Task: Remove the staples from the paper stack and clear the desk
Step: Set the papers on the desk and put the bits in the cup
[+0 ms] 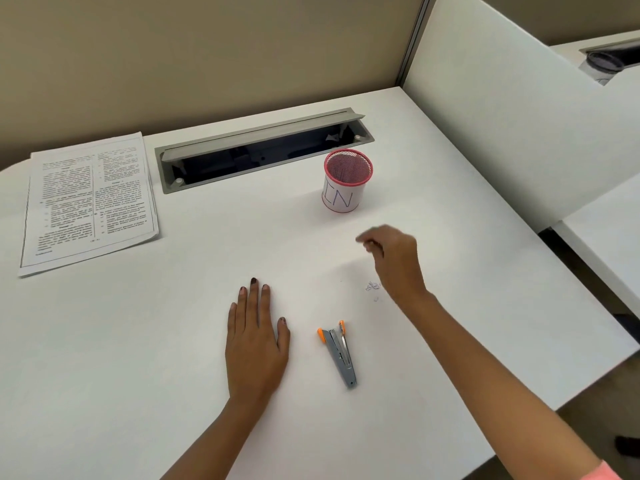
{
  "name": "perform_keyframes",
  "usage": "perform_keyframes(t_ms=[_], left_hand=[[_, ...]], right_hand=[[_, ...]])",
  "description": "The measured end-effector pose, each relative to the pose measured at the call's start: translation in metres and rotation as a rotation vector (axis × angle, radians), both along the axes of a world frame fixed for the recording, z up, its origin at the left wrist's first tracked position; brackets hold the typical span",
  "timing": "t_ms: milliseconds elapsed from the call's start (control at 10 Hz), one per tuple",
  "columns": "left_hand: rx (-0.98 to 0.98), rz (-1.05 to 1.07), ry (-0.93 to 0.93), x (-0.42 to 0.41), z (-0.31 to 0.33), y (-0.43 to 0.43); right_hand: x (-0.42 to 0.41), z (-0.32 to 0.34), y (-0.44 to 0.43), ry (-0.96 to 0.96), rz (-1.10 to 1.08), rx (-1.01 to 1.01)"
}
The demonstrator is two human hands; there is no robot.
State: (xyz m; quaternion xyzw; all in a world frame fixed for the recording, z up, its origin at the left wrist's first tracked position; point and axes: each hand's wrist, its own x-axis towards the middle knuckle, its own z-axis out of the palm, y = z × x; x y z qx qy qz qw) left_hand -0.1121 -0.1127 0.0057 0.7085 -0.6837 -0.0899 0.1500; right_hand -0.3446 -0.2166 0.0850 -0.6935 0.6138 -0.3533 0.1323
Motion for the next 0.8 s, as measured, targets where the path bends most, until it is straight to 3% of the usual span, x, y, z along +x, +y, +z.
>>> perform_keyframes(t_ms=[100, 200, 300, 500, 800], left_hand=[[-0.004, -0.003, 0.001, 0.000, 0.000, 0.000], [-0.004, -0.001, 0.002, -0.001, 0.001, 0.000], [-0.007, -0.001, 0.001, -0.001, 0.002, 0.000], [-0.012, -0.001, 0.005, -0.001, 0.003, 0.000], [-0.018, -0.004, 0.009, -0.001, 0.003, 0.000]], right_hand=[[-0.008, -0.026, 0.037, 0.195, 0.067, 0.184], [-0.018, -0.033, 0.066, 0.274, 0.077, 0.259], [-0.029, -0.033, 0.085, 0.257, 0.073, 0.287], [-0.034, -0.031, 0.097, 0.059, -0.230, 0.219], [0.007, -0.029, 0.092, 0.042, -0.240, 0.355]])
